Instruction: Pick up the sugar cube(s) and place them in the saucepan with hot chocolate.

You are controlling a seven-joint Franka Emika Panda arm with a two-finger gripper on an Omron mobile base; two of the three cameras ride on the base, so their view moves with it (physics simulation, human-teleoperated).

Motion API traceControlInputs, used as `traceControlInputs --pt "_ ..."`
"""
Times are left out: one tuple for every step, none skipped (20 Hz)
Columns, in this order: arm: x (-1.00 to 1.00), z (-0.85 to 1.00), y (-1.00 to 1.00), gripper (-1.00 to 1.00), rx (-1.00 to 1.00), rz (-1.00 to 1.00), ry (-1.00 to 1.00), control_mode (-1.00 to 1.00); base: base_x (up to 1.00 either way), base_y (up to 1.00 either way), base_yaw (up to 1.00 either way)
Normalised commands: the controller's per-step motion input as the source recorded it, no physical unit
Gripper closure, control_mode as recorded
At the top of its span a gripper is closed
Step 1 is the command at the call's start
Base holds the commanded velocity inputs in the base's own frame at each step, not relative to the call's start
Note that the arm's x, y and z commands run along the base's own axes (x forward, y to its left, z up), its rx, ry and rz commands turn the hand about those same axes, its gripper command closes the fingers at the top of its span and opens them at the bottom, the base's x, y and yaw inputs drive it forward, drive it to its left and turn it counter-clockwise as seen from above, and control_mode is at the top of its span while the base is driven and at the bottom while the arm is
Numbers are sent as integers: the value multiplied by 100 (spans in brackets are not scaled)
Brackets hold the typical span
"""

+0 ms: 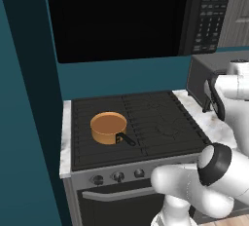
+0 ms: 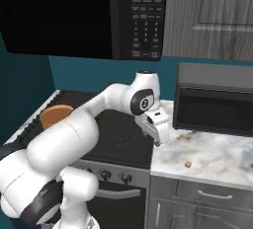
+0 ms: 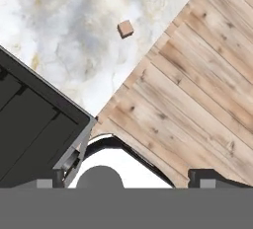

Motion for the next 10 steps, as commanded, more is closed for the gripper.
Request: traceControlInputs --pt "9 -34 -46 -100 5 0 15 -100 0 0 0" --pt "0 -30 -62 -100 6 -1 6 -100 0 0 0" --pt "3 -13 -36 -100 0 0 0 -100 0 0 0" --pt "1 -13 -41 -100 0 0 0 -100 0 0 0" --pt "4 -11 -51 -100 0 0 0 -100 0 0 0" --pt "6 -10 -53 -100 0 0 0 -100 0 0 0" --pt "1 -10 -56 -100 0 0 0 -100 0 0 0" --pt "0 -9 -54 -100 0 0 -1 -100 0 0 0" --pt "0 -13 -58 -100 0 0 -1 -100 0 0 0" --pt "6 -13 -58 -100 0 2 0 -100 0 0 0"
